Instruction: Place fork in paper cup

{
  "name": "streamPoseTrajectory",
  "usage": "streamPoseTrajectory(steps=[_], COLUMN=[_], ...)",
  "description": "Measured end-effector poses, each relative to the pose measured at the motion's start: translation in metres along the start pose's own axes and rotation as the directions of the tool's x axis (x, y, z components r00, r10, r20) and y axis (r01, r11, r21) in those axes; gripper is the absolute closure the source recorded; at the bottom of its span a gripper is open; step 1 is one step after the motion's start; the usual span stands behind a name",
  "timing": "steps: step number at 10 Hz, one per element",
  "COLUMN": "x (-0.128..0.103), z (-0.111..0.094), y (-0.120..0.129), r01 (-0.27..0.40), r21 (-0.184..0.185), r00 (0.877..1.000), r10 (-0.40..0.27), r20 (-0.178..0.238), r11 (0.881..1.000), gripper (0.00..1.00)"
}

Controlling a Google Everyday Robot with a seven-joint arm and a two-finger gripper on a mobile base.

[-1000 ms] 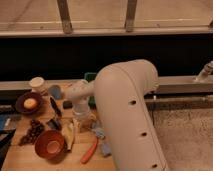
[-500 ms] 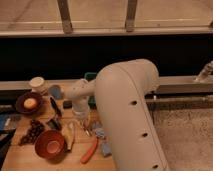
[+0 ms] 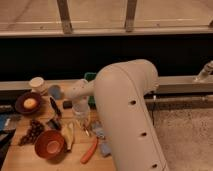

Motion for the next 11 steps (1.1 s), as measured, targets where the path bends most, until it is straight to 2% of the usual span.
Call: streamPoseTrajectory(steps=[2,4,5,6,8,10,11], x=[-0.002,-0.003,-0.004,-0.007,-0.013,-0.018,-0.021], z=[-0.007,-0.032,-0.054,-0.073,-0.106,-0.127,-0.14], y=[0.001,-0.013,-0.024,-0.036,-0.057,-0.078,-0.091], r01=[-0.004,-0.041,-0.067,-0.087,-0.118,-0.135,-0.142], r21=[-0.008,-0.018,-0.035,-0.05,-0.056,-0.068,-0.083], r00=[1.0,0.997,0.993,0.988,0.977,0.965,0.954], r10=[0.004,0.042,0.07,0.092,0.126,0.147,0.159], r20=[0.02,0.059,0.09,0.12,0.17,0.217,0.255], r11=[1.0,0.999,0.997,0.995,0.991,0.988,0.986], gripper=[1.0,1.0,1.0,1.0,1.0,1.0,1.0])
